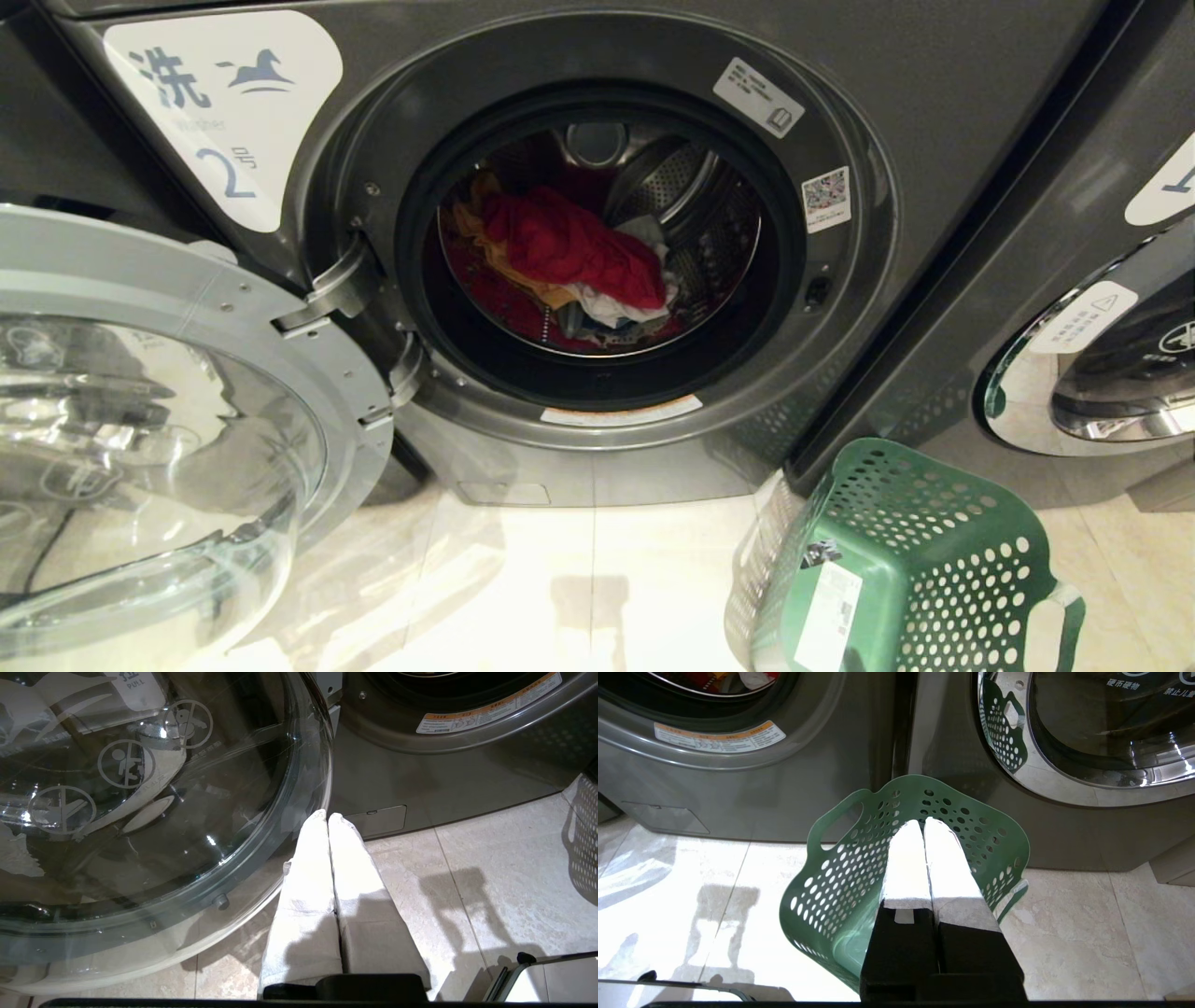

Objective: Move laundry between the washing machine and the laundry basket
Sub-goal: Pick a cloth and place it into the basket

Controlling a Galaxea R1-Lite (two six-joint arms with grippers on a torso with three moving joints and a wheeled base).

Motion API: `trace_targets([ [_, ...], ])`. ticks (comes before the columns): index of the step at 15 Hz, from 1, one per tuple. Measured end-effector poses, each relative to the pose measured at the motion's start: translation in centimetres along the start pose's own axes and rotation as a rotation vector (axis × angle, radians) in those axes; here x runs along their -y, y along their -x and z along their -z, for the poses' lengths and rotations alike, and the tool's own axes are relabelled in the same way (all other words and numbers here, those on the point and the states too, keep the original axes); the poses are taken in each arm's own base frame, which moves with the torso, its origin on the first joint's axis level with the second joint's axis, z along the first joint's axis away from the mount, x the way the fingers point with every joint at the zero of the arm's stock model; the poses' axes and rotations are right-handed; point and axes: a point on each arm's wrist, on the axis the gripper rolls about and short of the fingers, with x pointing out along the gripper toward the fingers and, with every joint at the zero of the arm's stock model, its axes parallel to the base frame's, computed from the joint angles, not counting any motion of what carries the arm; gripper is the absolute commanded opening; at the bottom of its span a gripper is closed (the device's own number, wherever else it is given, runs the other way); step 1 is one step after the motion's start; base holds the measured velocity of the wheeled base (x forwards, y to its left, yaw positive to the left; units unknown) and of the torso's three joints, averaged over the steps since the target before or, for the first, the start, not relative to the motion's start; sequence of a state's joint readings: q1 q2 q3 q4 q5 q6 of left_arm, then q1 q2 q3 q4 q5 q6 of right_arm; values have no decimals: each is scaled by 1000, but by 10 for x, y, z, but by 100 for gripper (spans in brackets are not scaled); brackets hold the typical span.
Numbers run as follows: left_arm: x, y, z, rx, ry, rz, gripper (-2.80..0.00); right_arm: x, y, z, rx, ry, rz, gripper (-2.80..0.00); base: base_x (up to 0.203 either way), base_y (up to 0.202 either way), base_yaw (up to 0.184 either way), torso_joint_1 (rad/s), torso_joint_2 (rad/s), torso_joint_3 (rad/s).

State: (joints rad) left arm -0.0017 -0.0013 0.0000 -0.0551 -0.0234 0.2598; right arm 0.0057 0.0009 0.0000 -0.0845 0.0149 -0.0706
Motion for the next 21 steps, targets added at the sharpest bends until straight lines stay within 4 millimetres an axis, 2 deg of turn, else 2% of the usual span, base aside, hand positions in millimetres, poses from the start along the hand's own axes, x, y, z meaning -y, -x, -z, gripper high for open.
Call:
trace_targets([
  [21,0,0,0,-2,42,-11,-280,0,0,0,-1,-1,0,-280,0,0,0,0,0,0],
])
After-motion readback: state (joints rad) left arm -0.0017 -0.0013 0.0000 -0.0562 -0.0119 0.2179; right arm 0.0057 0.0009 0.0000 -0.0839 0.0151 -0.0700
